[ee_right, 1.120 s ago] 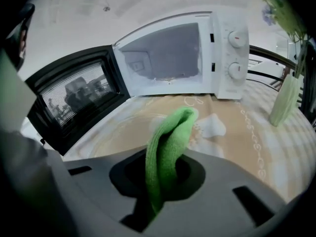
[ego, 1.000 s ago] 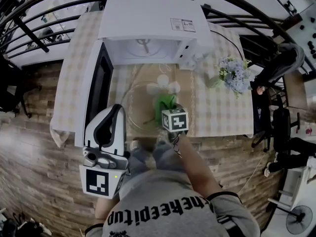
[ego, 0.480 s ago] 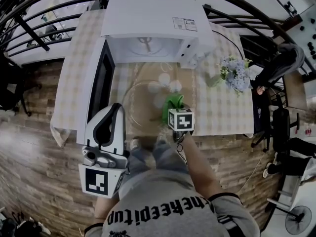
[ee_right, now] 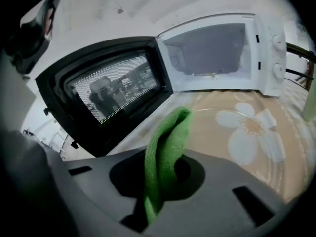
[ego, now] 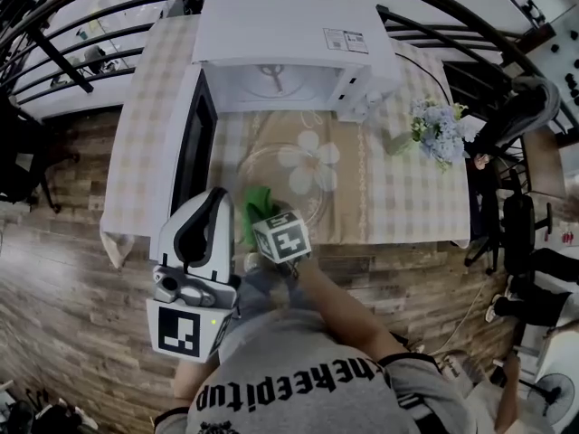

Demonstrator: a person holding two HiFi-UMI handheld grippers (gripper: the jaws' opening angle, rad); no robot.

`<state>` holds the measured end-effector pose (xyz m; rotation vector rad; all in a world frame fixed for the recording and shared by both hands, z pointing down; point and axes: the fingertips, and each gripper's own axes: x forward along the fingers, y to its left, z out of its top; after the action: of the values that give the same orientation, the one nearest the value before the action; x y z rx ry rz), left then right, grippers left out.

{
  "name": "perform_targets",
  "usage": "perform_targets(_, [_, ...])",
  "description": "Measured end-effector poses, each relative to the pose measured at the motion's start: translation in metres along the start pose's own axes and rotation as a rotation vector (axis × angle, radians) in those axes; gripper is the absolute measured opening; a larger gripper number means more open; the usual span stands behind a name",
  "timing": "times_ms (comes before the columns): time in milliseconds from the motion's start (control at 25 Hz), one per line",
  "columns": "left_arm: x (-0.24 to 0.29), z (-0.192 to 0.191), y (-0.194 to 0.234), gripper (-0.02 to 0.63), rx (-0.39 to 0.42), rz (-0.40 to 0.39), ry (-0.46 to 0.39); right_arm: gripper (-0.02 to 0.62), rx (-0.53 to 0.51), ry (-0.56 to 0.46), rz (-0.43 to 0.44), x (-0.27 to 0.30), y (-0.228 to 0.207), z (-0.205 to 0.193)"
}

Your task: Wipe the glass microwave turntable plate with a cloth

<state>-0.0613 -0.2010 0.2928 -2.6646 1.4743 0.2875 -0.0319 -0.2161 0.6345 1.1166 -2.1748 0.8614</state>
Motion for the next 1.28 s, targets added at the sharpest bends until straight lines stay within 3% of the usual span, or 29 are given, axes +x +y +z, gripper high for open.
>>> perform_targets(200, [-0.005,-0.001,0.003,0.011,0.001,-0.022,0.007,0.038,-0.076,0.020,-0.012,0.012,0.010,-0.012])
perform_targets(360, [-0.004,0.003,0.002,0.011,-0.025,-0.061,-0.010,0.038,-0.057,0.012,-0.036,0.007,0.002,-0.014])
perform_targets(800, [0.001,0.000,-0.013,0.011,-0.057,-0.180,-0.018,0.040,0.021,-0.035,-0.212,-0.035,-0.058,-0.037])
perform_targets(1280, [-0.002,0.010,-0.033,0.011,-0.059,-0.209,-0.043,0.040,-0.028,-0.049,-0.355,-0.072,-0.096,-0.053])
